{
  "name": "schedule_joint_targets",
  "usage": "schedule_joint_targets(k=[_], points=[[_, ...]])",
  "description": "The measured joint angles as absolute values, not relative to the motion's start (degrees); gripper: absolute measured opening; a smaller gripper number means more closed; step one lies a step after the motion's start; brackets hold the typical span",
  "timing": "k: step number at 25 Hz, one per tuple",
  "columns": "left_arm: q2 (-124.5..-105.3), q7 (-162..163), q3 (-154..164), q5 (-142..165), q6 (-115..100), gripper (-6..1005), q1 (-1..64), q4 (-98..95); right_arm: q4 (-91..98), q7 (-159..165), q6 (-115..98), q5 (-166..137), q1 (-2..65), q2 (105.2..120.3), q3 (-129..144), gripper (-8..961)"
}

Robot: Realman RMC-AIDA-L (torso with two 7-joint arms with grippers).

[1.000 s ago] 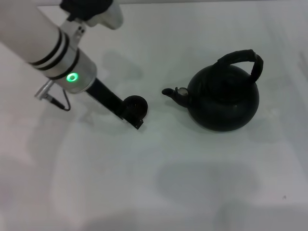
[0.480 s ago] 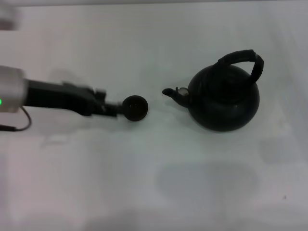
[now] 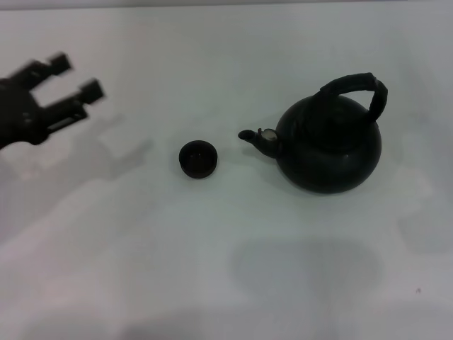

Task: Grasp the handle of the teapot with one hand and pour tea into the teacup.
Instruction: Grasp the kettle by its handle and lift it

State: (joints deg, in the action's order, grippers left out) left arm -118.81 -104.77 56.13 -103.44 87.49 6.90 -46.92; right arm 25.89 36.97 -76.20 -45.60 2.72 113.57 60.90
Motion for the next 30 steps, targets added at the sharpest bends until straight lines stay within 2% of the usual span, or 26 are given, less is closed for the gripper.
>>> schedule_joint_targets(k=[4,8,16,30], points=[[-118.84,-117.2,52.1,-110.9,89.4,880,6.8,-37.2,43.4,45.7,-69.5,-55.0,-5.1,115.15,61.6,852],[-118.72,-125.3,50.5,-116.2,91.3,881,6.9,-31.4,52.4,54.0,-68.4,-61.0,-8.9,115.3,62.1,852],[-118.88,-134.1,47.2,-119.4,91.6,883,7.5,-24.5,52.3,56.5,-69.2,-63.3,-8.8,115.34,63.0,852],[-119.0,-136.4,47.3,-121.6,92.1,886,8.1,-21.5,48.6,56.4,-71.4,-68.4,-4.0,115.26,66.3,851]])
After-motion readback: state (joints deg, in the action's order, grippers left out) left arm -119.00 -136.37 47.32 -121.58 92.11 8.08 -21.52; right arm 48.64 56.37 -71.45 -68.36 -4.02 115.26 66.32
